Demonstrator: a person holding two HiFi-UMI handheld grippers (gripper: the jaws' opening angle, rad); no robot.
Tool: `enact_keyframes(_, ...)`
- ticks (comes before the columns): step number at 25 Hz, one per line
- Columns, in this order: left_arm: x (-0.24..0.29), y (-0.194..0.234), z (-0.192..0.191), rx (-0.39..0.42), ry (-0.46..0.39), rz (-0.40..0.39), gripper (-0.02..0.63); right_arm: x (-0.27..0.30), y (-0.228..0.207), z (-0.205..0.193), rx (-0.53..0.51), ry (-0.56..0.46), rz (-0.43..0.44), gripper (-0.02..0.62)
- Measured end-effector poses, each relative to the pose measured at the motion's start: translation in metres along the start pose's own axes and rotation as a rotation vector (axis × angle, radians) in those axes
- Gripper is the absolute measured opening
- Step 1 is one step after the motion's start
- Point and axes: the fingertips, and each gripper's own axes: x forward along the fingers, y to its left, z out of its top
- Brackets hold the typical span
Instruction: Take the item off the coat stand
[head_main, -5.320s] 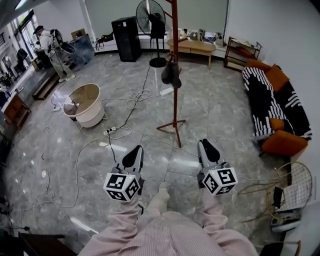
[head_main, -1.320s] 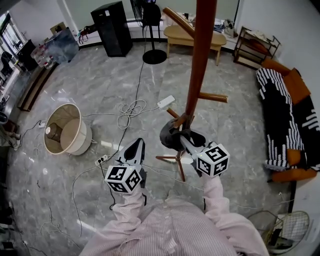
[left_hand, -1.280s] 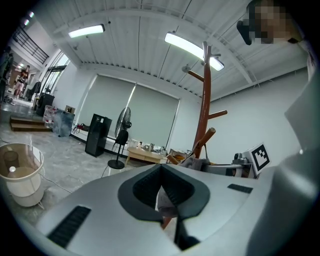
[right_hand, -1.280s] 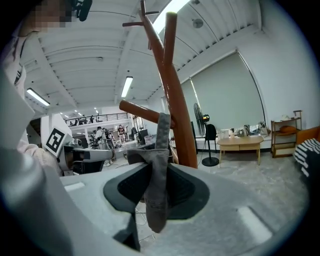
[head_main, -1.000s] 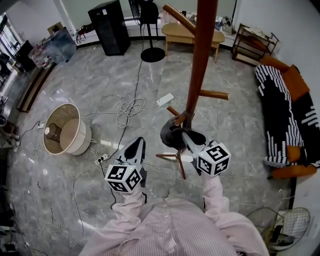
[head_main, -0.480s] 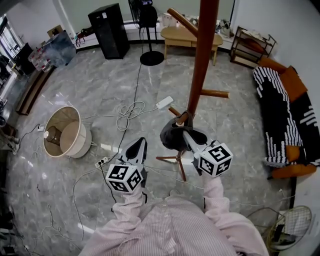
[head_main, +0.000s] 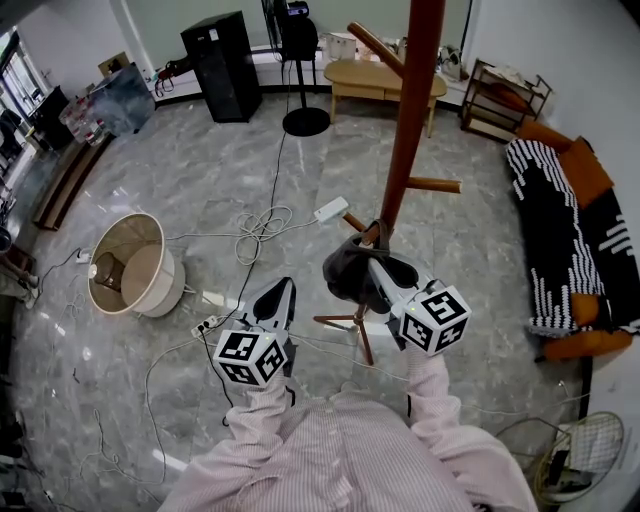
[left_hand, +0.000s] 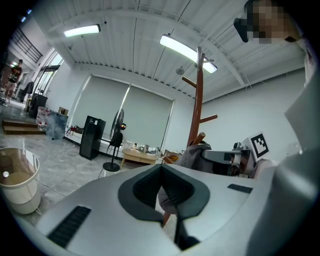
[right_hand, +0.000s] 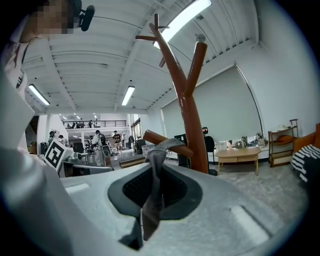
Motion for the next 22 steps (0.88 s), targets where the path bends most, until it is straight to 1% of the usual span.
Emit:
enact_keyframes(12,-0.017,-0.003,0.008,0.010,-0.023,-0.006,0.002,-0.005,0.026,0.020,-0.044,-0.039,0.022,0.026)
enact_keyframes(22,-0.037,0.003,0.014,0.023,-0.030,0.005,0.002,-0.004,0.050,0.028,-0.076,-0.057,0.037,0.025)
